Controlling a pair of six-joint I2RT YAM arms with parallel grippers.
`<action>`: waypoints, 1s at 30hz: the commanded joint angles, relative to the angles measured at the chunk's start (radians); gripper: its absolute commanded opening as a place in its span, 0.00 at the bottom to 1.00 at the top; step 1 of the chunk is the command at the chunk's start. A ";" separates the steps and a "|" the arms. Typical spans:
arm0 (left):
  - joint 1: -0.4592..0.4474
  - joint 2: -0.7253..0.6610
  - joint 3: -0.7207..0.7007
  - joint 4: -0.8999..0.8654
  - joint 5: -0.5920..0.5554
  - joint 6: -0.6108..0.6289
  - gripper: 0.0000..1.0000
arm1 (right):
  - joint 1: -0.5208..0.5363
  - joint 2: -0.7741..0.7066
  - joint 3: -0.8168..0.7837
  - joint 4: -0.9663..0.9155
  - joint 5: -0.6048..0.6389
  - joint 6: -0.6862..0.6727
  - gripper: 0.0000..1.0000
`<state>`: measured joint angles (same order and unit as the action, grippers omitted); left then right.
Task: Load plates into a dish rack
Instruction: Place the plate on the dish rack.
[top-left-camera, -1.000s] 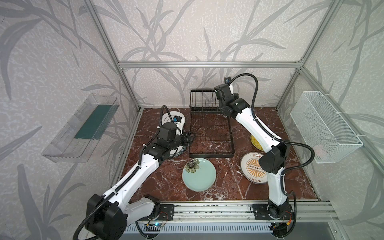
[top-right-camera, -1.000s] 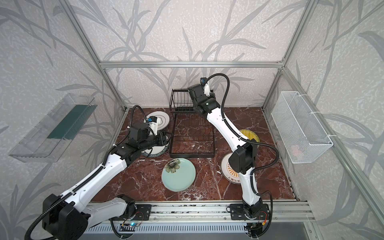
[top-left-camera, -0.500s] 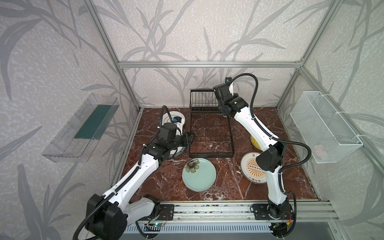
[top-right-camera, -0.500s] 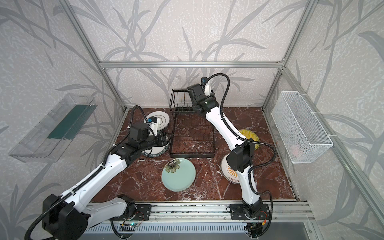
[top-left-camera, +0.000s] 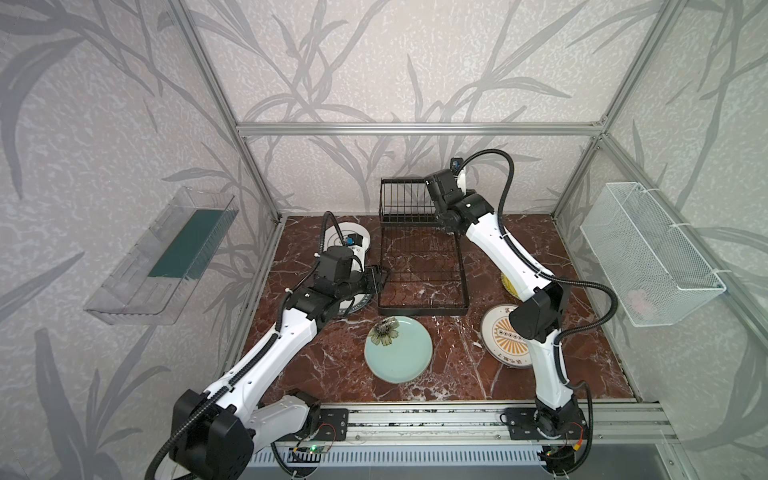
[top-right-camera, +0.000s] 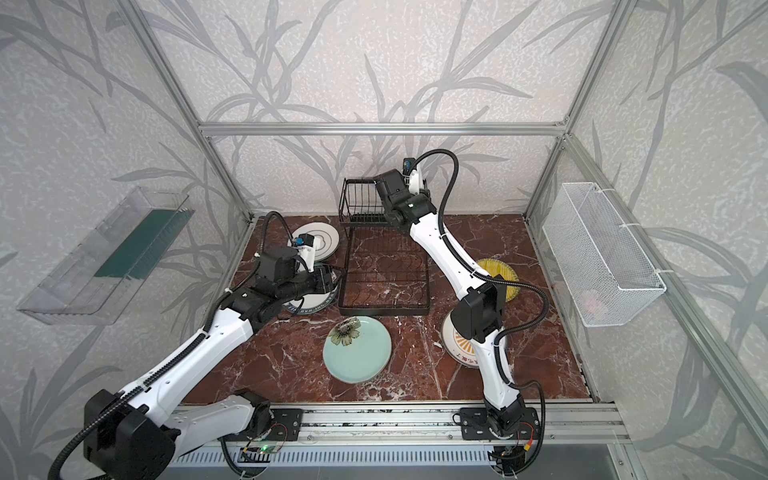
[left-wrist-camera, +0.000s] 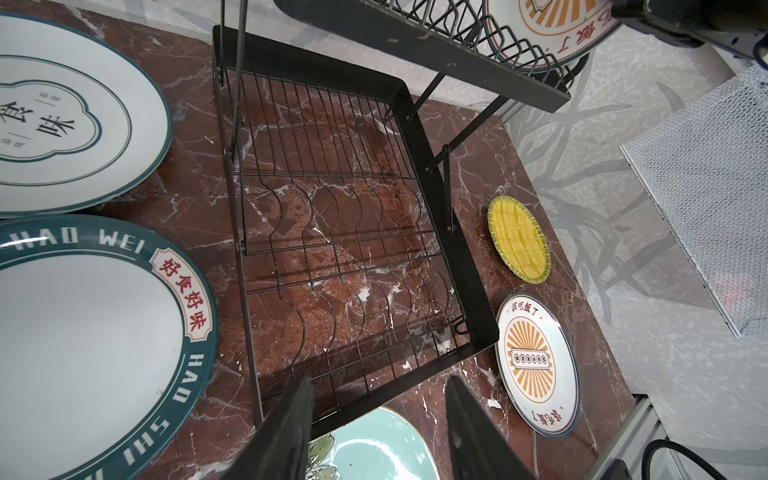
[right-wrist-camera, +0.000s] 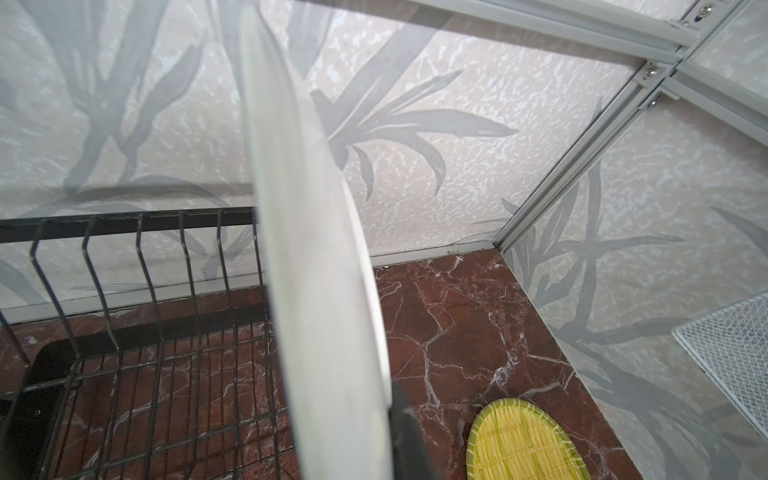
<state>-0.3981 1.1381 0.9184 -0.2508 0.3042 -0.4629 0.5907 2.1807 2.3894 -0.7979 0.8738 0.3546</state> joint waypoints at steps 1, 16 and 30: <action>0.005 -0.020 0.010 -0.018 -0.012 0.014 0.51 | -0.005 0.014 0.033 0.005 -0.017 0.030 0.00; 0.005 -0.016 0.028 -0.036 -0.024 0.006 0.59 | -0.016 0.015 0.033 0.003 -0.059 0.017 0.12; 0.004 -0.032 0.026 -0.041 -0.043 -0.008 0.65 | -0.014 -0.036 0.030 0.067 -0.073 -0.047 0.25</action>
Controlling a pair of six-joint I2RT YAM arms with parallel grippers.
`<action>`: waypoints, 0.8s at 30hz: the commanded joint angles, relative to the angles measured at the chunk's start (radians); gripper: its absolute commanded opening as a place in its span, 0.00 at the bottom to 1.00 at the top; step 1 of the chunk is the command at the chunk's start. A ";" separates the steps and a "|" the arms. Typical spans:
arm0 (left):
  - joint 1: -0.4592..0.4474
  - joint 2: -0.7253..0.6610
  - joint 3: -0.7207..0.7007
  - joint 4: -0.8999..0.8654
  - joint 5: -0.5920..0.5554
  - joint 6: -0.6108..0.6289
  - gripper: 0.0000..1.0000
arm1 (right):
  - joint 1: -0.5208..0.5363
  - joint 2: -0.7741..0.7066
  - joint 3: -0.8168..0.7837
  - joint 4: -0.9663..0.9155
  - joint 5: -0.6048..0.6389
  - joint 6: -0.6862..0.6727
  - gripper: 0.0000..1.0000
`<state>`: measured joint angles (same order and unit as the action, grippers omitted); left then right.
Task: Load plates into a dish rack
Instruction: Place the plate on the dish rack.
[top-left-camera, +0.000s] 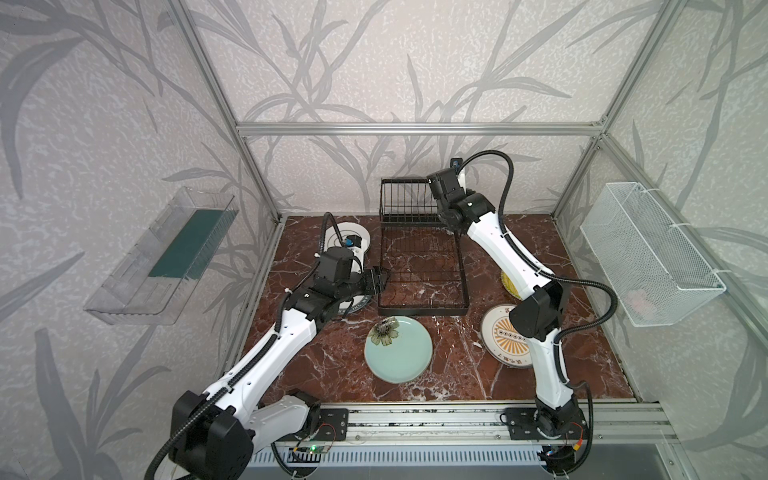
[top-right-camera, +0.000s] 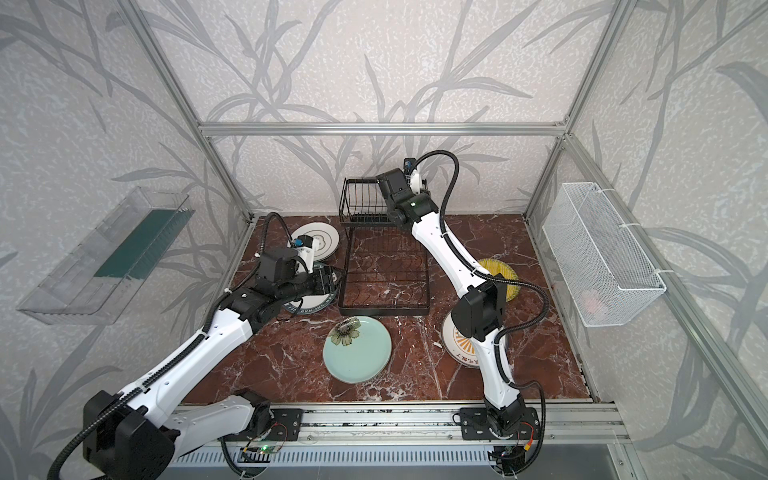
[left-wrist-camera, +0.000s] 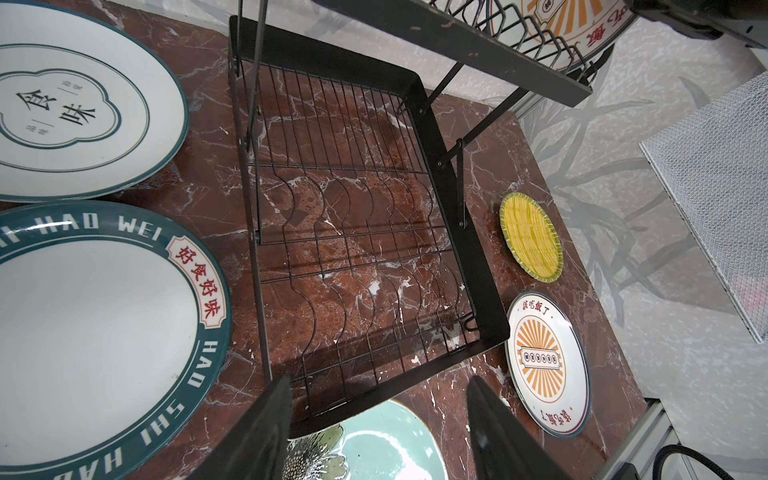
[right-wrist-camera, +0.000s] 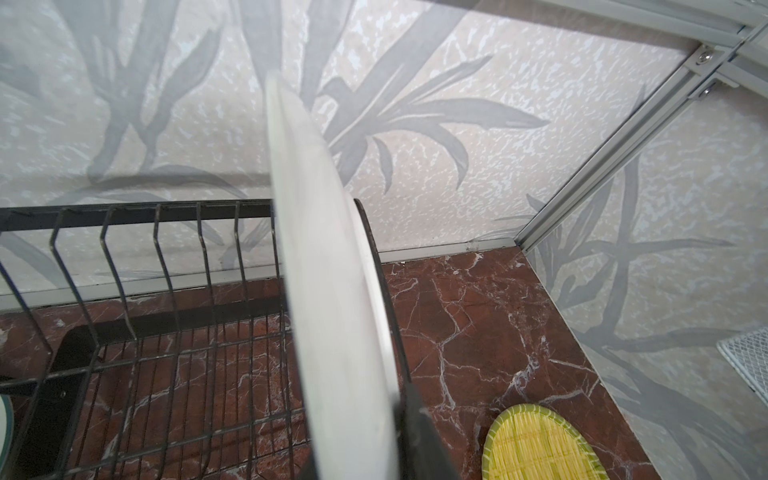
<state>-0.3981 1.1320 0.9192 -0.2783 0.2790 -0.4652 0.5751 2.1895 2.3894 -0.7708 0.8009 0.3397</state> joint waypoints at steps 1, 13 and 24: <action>0.004 -0.027 0.025 -0.010 -0.017 -0.007 0.66 | 0.002 -0.047 0.033 0.045 0.000 -0.043 0.26; 0.005 -0.025 0.021 0.010 -0.012 -0.021 0.65 | -0.025 -0.074 0.039 0.014 0.001 -0.059 0.28; 0.005 -0.015 0.023 0.017 -0.018 -0.028 0.65 | -0.051 -0.107 -0.001 0.020 -0.037 -0.038 0.28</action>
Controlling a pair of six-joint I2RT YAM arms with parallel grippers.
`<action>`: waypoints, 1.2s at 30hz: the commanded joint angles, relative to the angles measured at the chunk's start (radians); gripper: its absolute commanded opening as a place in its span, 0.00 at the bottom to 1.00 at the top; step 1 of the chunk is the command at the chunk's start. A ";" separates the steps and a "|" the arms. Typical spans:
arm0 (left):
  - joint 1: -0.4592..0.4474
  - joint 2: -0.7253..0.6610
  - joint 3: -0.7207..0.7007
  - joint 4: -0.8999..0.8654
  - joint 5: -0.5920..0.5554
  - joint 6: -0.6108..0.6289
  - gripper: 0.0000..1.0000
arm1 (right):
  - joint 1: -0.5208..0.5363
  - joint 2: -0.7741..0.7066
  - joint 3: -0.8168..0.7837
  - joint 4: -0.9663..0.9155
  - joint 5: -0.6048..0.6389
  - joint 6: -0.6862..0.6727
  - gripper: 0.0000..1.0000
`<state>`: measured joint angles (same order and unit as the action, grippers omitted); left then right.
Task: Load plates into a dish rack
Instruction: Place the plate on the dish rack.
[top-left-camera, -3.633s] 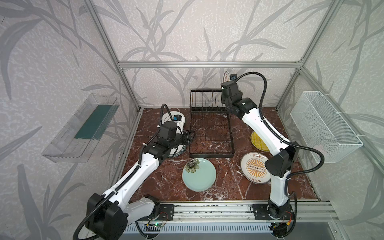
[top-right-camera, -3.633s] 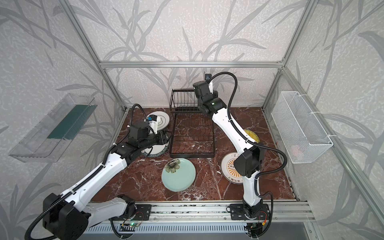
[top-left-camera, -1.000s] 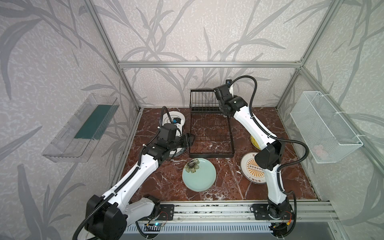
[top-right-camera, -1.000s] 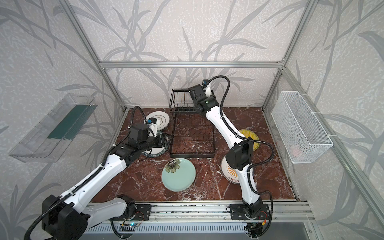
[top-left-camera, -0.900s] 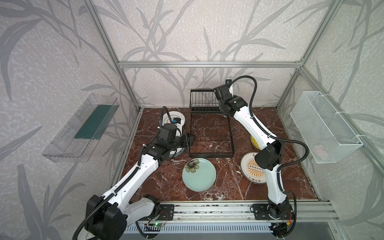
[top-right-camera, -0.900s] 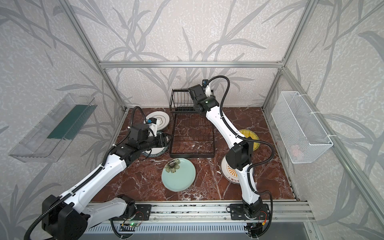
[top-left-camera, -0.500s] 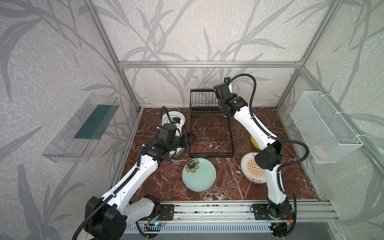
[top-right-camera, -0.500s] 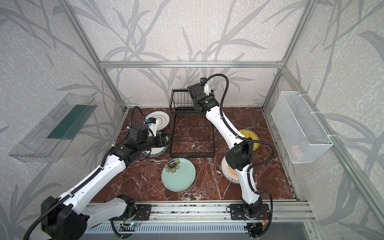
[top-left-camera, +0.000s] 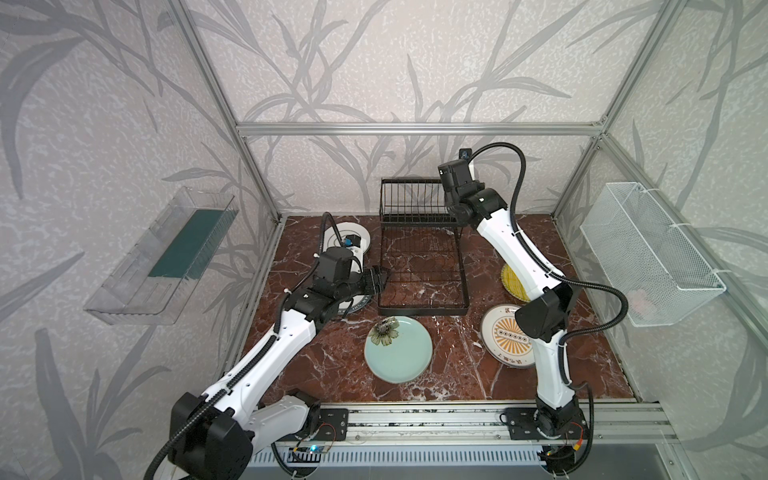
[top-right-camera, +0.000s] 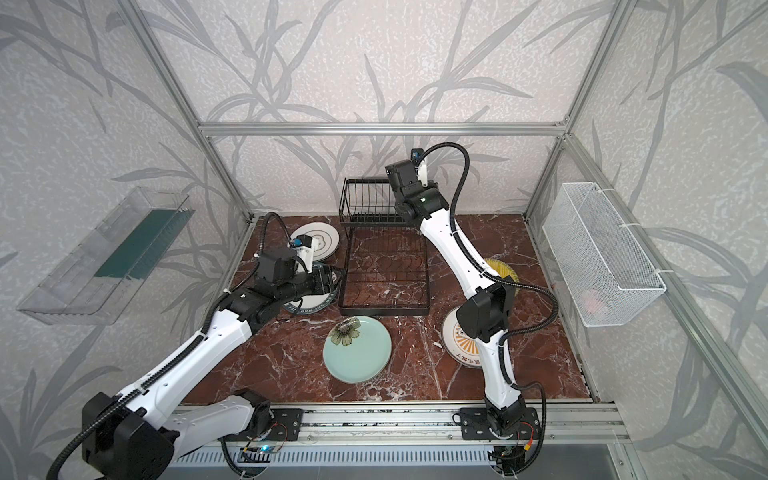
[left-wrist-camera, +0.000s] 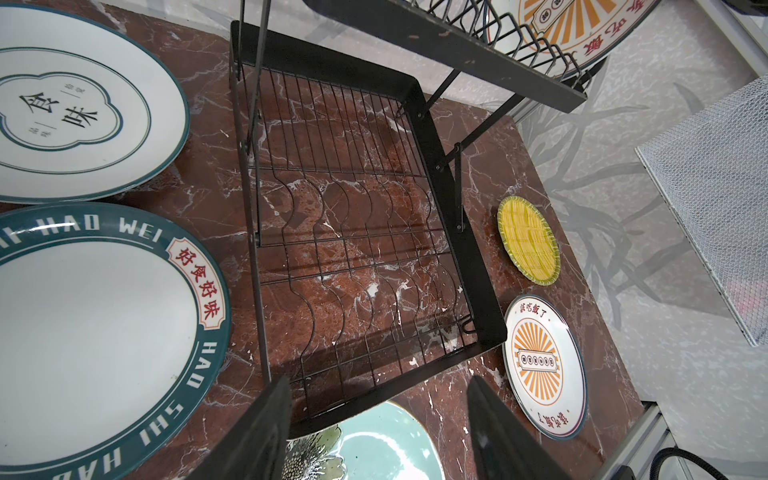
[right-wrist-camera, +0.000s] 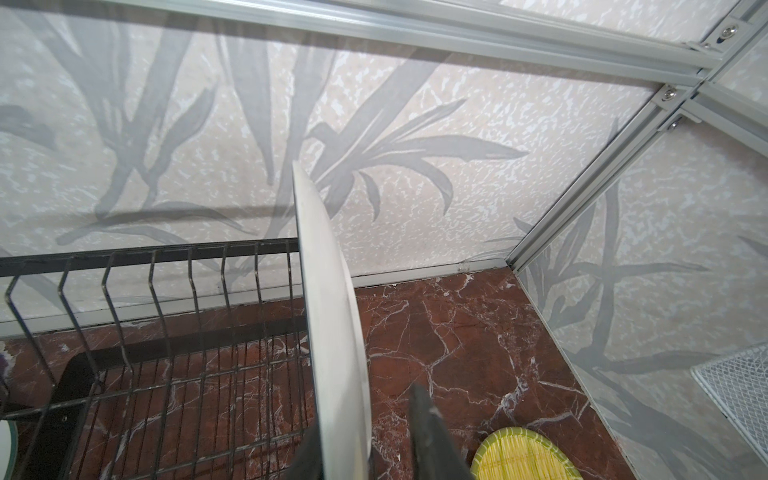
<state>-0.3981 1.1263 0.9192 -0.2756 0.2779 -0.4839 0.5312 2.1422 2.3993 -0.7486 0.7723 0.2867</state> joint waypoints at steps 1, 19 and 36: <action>0.004 -0.011 0.024 0.016 -0.018 -0.008 0.65 | -0.011 -0.066 -0.018 0.004 -0.017 0.017 0.28; 0.003 -0.028 0.022 0.037 -0.096 0.032 0.65 | -0.049 -0.188 -0.157 0.138 -0.188 -0.002 0.46; 0.004 0.053 0.080 0.044 -0.134 0.060 0.63 | -0.276 -0.548 -0.600 0.337 -0.569 -0.021 0.55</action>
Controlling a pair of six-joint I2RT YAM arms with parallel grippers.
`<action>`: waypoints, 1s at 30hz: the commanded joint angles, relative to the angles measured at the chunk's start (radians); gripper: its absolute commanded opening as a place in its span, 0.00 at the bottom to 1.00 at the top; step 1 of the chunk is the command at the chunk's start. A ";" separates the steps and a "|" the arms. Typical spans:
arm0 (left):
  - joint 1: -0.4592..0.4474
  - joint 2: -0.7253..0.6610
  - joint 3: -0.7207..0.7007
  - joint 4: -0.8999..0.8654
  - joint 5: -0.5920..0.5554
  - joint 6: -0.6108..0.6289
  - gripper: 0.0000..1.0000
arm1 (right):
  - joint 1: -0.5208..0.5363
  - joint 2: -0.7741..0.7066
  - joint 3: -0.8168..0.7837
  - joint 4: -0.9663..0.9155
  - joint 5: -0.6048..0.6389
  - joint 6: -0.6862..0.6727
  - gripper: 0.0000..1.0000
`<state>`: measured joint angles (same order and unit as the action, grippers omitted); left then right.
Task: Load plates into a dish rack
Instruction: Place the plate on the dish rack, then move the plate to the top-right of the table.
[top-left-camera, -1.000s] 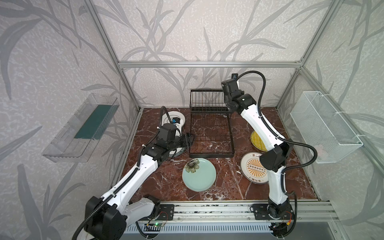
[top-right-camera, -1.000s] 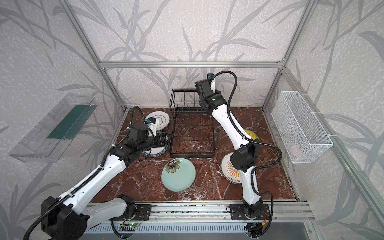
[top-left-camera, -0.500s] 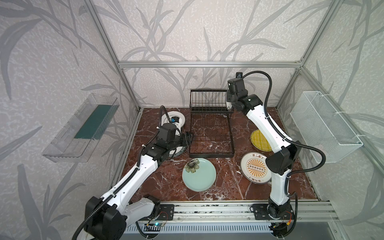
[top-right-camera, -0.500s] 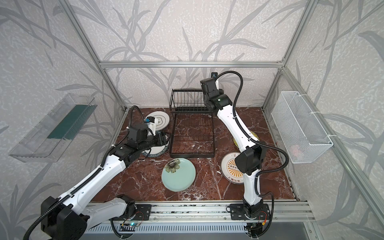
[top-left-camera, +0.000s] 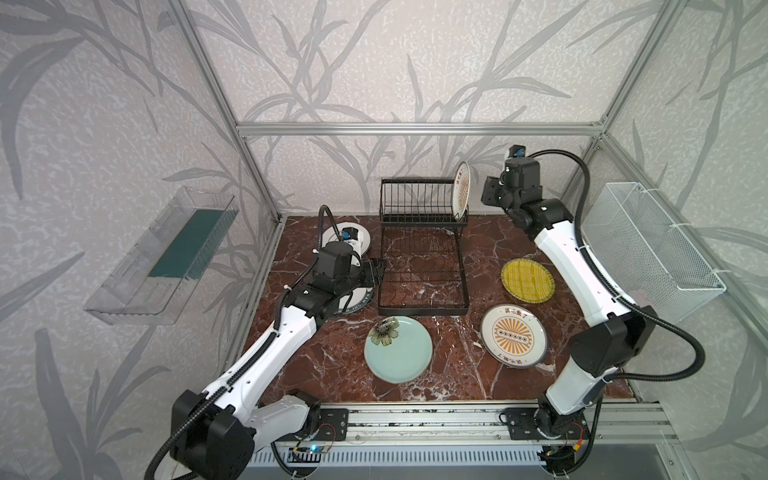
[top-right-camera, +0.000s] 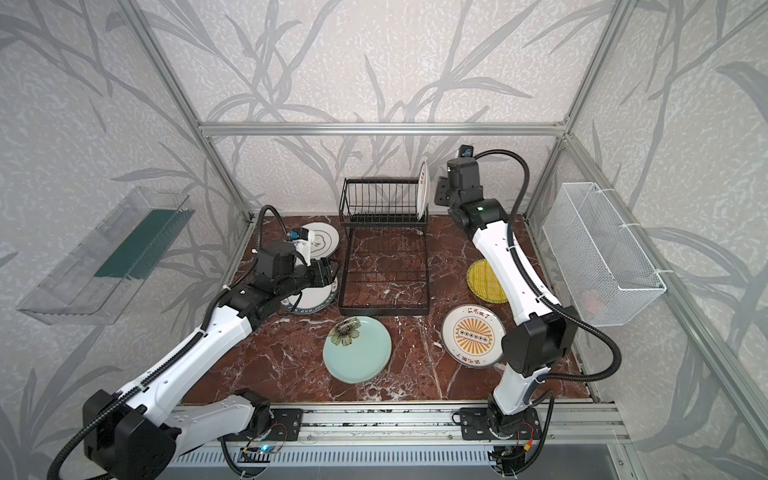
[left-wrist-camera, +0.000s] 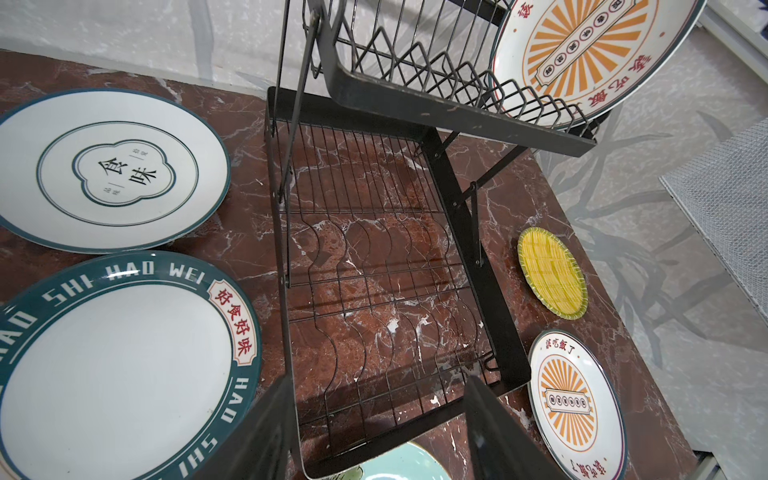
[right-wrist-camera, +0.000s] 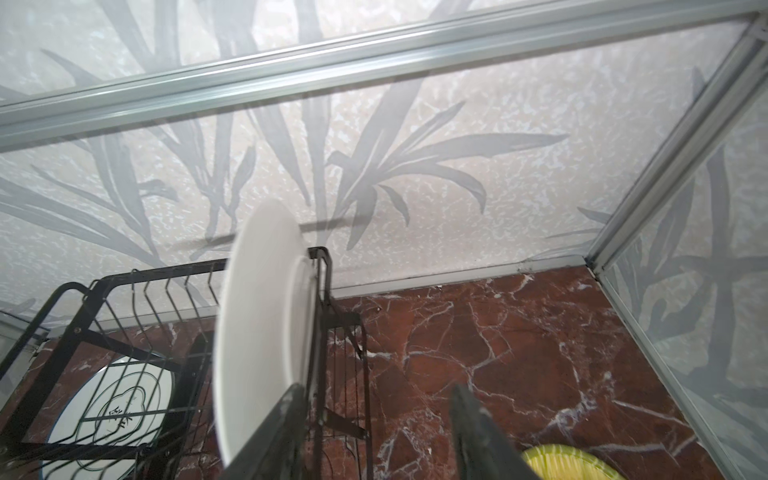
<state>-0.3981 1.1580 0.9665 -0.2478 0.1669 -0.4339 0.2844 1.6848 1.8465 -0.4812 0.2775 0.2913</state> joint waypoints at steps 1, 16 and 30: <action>0.005 0.029 0.032 0.026 -0.024 0.005 0.63 | -0.042 -0.118 -0.078 0.066 -0.062 -0.047 0.55; 0.004 0.155 0.023 0.195 -0.018 -0.108 0.61 | -0.255 -0.415 -0.622 0.006 -0.153 -0.082 0.51; 0.003 0.158 0.025 0.169 -0.035 -0.107 0.61 | -0.356 -0.341 -0.953 0.163 -0.088 0.053 0.46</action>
<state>-0.3981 1.3327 0.9672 -0.0814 0.1467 -0.5350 -0.0658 1.3235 0.9073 -0.3870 0.1406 0.3077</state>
